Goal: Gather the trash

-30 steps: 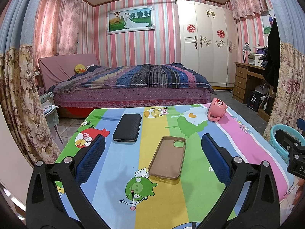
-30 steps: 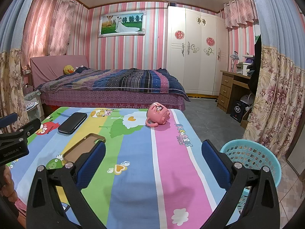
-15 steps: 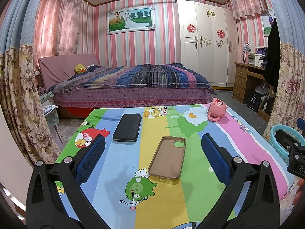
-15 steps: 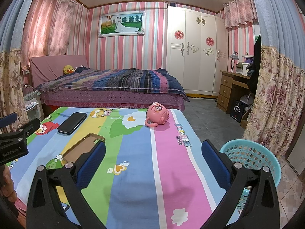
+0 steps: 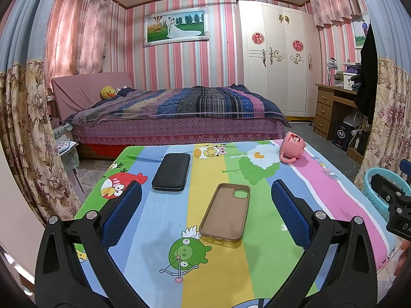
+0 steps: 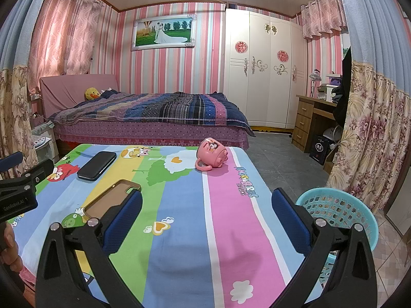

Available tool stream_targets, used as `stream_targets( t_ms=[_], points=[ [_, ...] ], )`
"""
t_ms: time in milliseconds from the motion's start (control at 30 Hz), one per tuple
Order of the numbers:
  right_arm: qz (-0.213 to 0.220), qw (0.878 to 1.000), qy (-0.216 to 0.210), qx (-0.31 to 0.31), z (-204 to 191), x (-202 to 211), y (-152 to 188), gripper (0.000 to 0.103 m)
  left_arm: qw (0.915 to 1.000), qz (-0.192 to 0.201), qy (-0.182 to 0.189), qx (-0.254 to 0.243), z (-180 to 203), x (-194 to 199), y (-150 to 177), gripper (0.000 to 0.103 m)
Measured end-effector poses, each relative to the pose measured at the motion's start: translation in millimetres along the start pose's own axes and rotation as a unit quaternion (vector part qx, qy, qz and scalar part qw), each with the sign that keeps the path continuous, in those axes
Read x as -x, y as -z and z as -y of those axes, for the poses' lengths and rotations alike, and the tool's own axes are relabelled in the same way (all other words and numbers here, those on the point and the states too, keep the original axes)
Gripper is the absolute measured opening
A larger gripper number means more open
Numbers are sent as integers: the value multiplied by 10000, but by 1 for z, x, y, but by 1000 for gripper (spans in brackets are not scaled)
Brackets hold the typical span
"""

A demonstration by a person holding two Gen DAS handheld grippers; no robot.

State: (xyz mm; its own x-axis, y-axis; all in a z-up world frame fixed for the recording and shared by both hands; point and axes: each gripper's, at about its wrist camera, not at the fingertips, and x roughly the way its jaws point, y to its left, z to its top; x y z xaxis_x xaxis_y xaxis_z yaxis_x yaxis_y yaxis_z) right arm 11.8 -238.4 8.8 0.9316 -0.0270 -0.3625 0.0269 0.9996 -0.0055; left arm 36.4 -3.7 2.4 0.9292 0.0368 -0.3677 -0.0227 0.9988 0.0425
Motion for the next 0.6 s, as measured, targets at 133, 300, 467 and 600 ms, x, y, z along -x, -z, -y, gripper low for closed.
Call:
stream_targets(
  t_ms=[133,300,467,600],
  points=[
    [5,10000,-1,3,0,0,0,98,10000,4,1,2,0,0,0,98],
    [7,10000,-1,7,0,0,0,98,10000,-5,3,4,0,0,0,98],
    [4,10000,0,6,0,0,0,98,10000,-11,7,26,0,1,-1,98],
    [2,10000,1,9,0,0,0,98,10000,-51,38,51,2,1,-2,98]
  ],
)
